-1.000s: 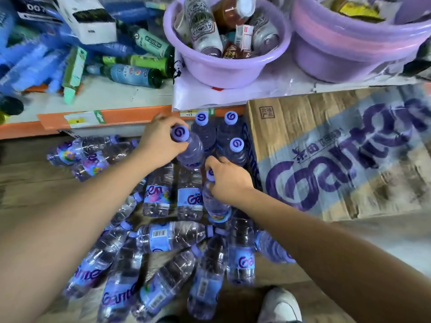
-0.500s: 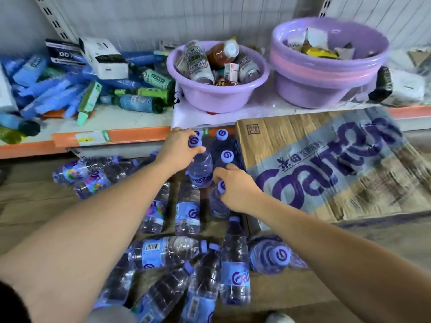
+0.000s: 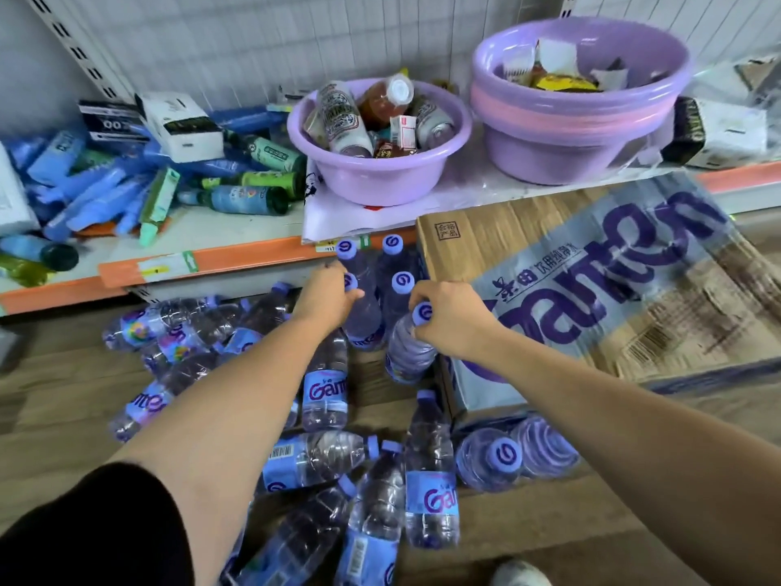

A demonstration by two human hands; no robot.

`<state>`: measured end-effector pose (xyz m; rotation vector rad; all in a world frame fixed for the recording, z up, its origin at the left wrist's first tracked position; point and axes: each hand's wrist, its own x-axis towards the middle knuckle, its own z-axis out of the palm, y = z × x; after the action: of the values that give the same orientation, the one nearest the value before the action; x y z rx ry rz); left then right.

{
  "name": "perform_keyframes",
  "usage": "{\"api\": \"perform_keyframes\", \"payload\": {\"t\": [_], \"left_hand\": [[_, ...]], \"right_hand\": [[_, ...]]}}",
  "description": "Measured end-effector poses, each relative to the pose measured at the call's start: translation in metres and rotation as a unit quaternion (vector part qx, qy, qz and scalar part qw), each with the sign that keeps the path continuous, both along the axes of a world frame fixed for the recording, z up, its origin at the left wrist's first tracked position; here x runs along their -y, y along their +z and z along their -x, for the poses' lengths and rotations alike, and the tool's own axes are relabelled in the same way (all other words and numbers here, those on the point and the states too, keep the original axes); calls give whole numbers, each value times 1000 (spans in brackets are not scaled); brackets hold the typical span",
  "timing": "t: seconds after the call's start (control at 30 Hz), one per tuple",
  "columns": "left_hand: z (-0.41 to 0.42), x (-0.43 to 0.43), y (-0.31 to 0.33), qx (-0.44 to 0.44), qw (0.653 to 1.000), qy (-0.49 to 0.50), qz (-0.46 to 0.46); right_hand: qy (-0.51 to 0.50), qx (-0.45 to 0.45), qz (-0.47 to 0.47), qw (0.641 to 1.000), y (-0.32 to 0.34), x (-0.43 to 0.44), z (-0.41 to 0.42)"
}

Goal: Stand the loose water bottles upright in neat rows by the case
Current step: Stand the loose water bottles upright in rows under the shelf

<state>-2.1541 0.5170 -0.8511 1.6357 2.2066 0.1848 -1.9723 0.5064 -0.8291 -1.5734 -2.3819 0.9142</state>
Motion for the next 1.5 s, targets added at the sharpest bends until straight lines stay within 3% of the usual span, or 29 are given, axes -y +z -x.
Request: {"api": "perform_keyframes", "payload": {"t": [0.2,0.4,0.67,1.0,1.23,1.5], "left_hand": [[-3,-1,-7,-52,997,-48,-5],[13,2,-5,-4,997,-78,-9],[19,11,-6,-31,993,-117,2],[7,5,0,-161,978,-134,11],[9,7,-8,-117,986,-119,-20],[10,10,-3,-58,990,-127,22]], "right_hand": [[-3,53,-45,998,8,1,7],[-2,81,-19,997,4,3,17],[19,80,41,996,6,5,21],[2,132,-21,991,5,11,23],[50,193,-47,979,-3,6,30],[137,243,-63,958,-11,16,32]]}}
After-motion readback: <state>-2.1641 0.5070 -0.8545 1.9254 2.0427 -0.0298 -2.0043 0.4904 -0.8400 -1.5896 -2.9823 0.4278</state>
